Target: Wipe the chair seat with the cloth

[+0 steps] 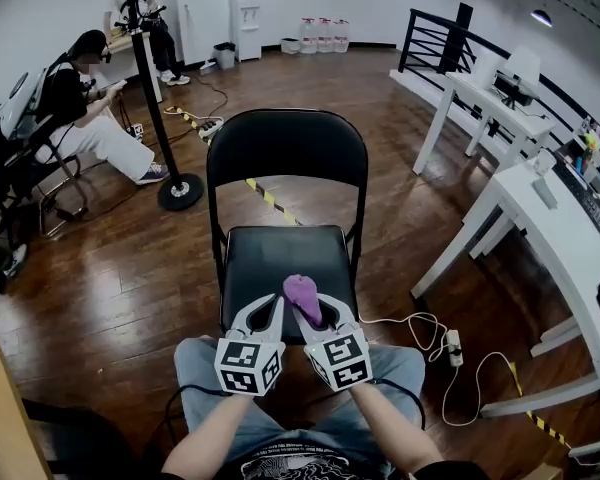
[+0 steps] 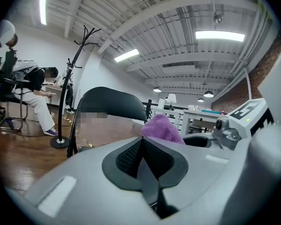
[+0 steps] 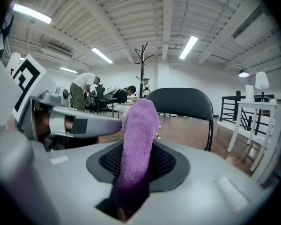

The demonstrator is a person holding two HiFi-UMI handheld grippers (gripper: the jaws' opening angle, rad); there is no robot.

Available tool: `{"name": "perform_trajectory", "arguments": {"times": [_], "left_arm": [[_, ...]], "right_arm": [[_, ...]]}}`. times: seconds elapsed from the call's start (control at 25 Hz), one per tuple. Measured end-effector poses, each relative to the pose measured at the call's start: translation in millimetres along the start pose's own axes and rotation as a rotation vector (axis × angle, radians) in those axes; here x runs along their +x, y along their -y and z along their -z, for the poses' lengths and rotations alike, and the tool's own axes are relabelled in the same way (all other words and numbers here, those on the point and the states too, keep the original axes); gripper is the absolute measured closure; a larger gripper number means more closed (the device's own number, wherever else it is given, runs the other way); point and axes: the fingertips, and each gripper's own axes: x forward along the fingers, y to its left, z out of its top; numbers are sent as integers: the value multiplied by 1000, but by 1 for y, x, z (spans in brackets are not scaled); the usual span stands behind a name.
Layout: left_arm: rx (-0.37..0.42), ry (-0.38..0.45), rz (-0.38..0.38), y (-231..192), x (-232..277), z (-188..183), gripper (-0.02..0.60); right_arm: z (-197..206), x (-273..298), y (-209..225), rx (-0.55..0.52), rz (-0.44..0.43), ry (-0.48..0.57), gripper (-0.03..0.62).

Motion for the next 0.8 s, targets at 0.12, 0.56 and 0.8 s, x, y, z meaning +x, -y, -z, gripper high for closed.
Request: {"name": "perform_trajectory", "arguments": {"times": [0.12, 0.56, 0.8], "left_arm": [[-1, 20, 0, 3, -13, -6, 577], [15, 74, 19, 25, -68, -13, 577], [11, 79, 11, 32, -107, -7, 577]], "right_arm": [[-15, -9, -8, 21, 11, 52, 474], [-39, -48, -46, 63, 29, 153, 474], [-42, -73, -77, 85, 22, 178, 474]]}}
